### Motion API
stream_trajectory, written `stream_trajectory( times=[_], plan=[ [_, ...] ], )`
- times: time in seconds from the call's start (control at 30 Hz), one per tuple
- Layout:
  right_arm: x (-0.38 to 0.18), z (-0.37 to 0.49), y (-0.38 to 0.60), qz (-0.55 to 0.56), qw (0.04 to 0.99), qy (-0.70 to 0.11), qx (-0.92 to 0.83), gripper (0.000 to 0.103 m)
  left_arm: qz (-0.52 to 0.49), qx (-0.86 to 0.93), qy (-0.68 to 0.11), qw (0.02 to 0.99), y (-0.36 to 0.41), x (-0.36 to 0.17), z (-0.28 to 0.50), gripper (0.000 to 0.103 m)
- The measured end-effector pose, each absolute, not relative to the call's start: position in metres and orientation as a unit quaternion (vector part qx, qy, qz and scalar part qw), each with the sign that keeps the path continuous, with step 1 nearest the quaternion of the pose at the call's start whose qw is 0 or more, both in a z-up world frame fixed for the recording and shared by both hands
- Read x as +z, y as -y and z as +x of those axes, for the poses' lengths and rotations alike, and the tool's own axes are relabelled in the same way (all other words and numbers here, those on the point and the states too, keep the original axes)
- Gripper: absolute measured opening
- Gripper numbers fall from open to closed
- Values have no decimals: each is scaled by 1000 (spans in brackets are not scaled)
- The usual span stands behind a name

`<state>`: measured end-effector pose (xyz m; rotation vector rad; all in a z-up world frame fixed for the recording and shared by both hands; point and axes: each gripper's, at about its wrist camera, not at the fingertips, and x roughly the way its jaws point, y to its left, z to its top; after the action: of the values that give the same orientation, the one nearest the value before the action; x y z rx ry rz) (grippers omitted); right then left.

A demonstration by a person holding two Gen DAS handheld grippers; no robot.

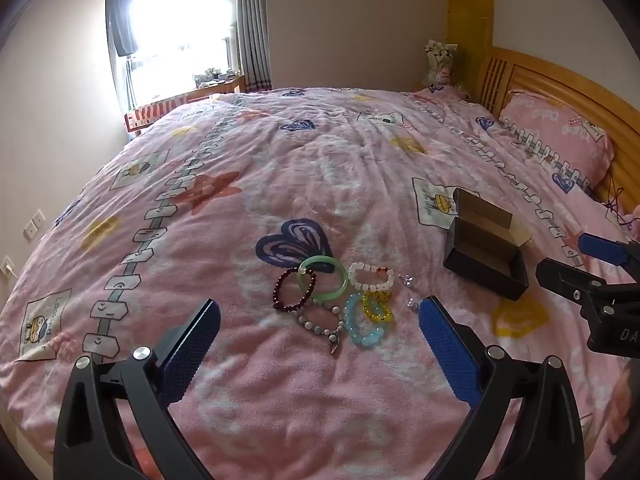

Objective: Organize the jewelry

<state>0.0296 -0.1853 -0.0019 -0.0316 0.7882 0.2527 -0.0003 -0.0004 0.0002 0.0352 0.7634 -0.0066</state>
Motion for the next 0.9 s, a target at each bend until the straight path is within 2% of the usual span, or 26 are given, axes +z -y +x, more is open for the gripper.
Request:
stream_trajectory(
  times=[0.9],
  plan=[
    [-2,29,185,-16,915,-383,124,96,19,-4,-372,928,5,2,0,97]
  ],
)
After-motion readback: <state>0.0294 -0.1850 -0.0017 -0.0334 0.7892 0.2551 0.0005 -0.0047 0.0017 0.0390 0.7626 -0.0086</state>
